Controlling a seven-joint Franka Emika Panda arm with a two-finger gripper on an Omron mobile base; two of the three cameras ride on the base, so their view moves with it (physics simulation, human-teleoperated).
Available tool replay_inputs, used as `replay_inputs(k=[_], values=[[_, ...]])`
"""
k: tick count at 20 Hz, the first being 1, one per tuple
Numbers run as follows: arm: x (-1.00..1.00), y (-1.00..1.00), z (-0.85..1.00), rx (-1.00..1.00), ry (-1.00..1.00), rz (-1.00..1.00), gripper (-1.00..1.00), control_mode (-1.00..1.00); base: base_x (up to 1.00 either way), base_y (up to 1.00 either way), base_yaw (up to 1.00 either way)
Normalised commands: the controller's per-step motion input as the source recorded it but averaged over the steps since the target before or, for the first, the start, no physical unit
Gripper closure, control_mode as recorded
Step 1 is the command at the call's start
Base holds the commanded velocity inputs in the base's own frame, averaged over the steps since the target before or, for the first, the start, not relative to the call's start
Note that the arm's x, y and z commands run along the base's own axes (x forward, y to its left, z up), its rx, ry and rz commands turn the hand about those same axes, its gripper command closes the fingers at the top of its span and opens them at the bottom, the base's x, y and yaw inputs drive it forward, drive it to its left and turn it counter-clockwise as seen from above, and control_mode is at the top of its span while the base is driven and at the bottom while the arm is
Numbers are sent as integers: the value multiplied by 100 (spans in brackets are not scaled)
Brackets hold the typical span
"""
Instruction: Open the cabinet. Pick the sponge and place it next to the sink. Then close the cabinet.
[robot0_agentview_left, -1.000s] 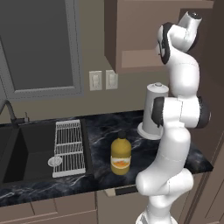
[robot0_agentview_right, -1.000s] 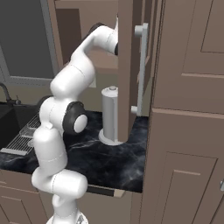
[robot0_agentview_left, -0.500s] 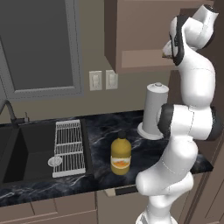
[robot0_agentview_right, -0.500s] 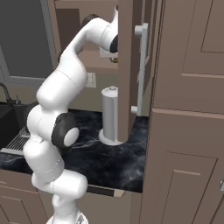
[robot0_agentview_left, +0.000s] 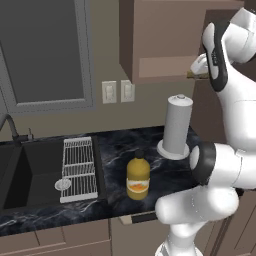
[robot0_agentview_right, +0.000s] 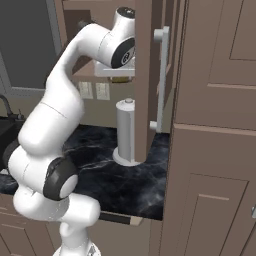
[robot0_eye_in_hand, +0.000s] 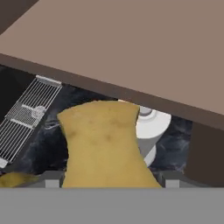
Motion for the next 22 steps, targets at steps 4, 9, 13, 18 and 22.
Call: replay_inputs(k=[4, 9, 13, 18, 22], values=[[-83, 25, -9, 0, 3, 13, 100, -100, 0, 0, 0], [-60, 26, -4, 0, 4, 15, 100, -100, 0, 0, 0], [-49, 36, -6, 0, 5, 17, 100, -100, 0, 0, 0], [-61, 48, -1, 0, 5, 13, 100, -100, 0, 0, 0], [-54, 46, 0, 0, 4, 12, 100, -100, 0, 0, 0]])
